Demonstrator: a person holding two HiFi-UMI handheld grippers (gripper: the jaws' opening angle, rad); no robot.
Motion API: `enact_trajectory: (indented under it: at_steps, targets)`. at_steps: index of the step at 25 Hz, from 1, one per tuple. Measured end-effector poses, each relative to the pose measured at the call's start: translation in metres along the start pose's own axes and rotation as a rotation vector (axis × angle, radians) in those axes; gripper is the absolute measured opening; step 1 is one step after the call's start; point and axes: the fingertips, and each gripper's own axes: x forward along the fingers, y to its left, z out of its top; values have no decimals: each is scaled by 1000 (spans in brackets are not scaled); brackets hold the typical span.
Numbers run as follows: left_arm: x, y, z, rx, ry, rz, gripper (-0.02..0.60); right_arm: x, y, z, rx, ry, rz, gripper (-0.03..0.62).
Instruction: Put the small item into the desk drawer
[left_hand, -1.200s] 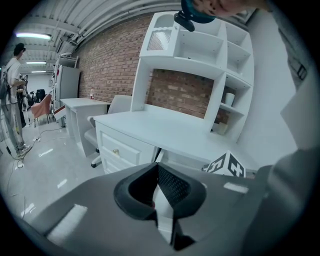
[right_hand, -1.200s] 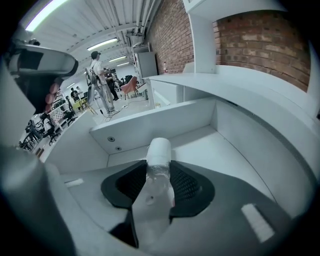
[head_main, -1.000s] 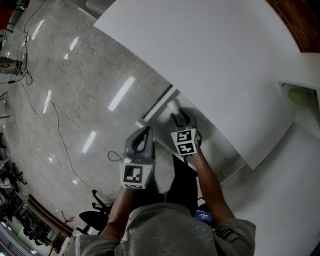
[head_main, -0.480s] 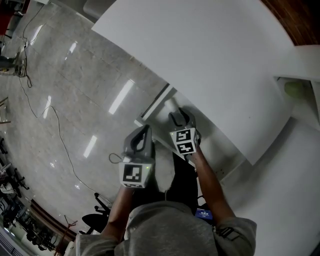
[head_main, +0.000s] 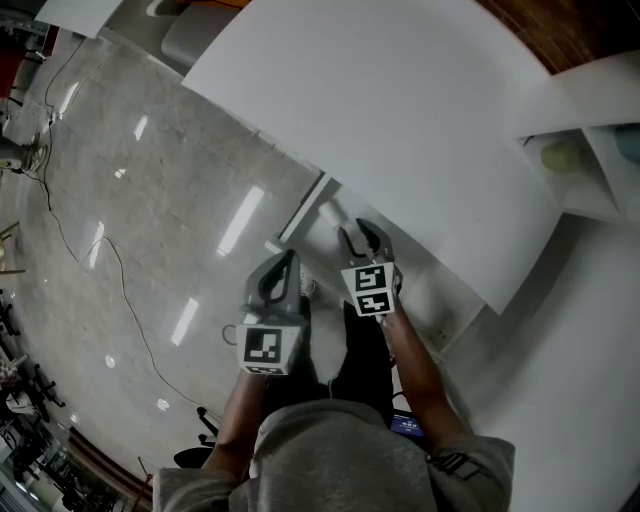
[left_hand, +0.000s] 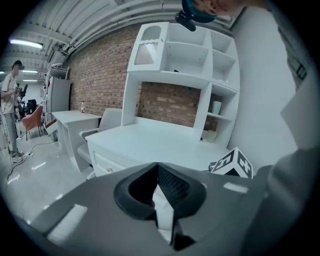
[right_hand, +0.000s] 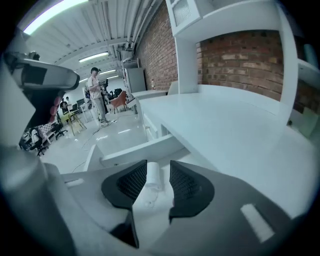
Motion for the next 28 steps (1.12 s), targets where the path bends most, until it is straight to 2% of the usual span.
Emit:
enact_trajectory:
  at_steps: [18, 28]
  targets:
    - [-41, -53, 97, 143, -159, -153, 12, -168, -25, 90, 75, -297, -244, 99]
    - [-102, -68, 128, 227, -254, -248, 12, -258, 14, 101, 115, -455, -392, 48]
